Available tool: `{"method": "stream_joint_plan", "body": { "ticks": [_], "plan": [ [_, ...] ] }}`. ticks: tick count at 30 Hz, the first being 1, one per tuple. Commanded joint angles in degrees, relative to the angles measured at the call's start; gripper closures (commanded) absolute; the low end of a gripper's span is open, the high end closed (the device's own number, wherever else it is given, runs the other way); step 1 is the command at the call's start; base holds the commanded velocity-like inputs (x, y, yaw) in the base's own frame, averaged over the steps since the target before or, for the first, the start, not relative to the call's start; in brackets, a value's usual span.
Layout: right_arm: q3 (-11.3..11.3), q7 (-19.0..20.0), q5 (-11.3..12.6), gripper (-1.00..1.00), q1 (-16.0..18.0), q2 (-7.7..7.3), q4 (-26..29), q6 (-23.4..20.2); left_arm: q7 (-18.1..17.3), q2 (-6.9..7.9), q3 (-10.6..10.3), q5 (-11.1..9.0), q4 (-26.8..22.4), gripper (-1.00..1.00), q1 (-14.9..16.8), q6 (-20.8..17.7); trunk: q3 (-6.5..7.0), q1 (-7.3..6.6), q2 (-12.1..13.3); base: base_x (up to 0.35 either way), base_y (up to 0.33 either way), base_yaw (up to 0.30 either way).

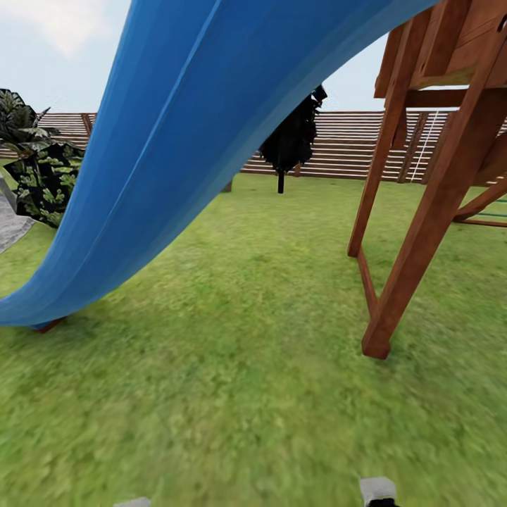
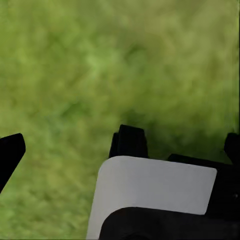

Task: Take the three Easter eggs out of the wicker basket on the lawn in the garden, then place them on the lawn next to a single tree (choose any tree) so that all three eggs are next to the same tree and none are left in the basket.

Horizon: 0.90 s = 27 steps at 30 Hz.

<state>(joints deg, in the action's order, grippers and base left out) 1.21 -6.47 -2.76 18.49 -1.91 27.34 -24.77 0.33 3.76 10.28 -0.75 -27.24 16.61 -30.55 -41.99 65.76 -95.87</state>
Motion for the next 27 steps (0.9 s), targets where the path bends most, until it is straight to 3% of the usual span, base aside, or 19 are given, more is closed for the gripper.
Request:
{"method": "stream_joint_plan", "body": {
  "ticks": [1,4,6,9,12,27],
  "plan": [
    [0.05,-0.07,-0.24,-1.00,2.28,-0.07,-2.92,-0.57,0.06,-0.37,0.28,-0.04,-0.59,-1.00,0.72,-0.33,-0.25,0.22,-0.44,0.000,0.000,0.000],
    [-0.10,-0.01,-0.41,-1.00,6.31,-0.07,-10.73,0.67,-0.29,-0.78,0.49,-0.10,-0.98,-1.00,1.93,0.26,-0.79,0.88,-1.65,0.000,0.000,0.000],
    [-0.10,0.09,-0.53,-1.00,7.30,0.17,-13.91,4.97,-0.20,-1.48,0.50,-0.07,-1.00,-1.00,2.23,2.34,-1.14,1.32,-2.45,0.000,0.000,0.000],
    [0.00,0.39,-0.57,-1.00,7.66,0.30,-15.29,10.23,0.16,-2.30,0.46,-0.03,-0.58,-1.00,2.34,5.08,-1.68,1.98,-3.65,0.000,0.000,0.000],
    [0.02,0.54,-0.63,-1.00,7.69,0.32,-15.52,12.37,0.24,-2.48,0.45,-0.04,-0.40,-1.00,2.37,6.09,-2.21,2.64,-4.85,0.000,0.000,-0.015],
    [-0.05,0.58,-0.49,-1.00,7.70,0.33,-15.64,13.60,0.20,-2.53,0.44,-0.04,-0.19,-1.00,2.37,7.17,-4.35,5.93,-10.87,0.000,0.000,-0.245]
  ]
}}
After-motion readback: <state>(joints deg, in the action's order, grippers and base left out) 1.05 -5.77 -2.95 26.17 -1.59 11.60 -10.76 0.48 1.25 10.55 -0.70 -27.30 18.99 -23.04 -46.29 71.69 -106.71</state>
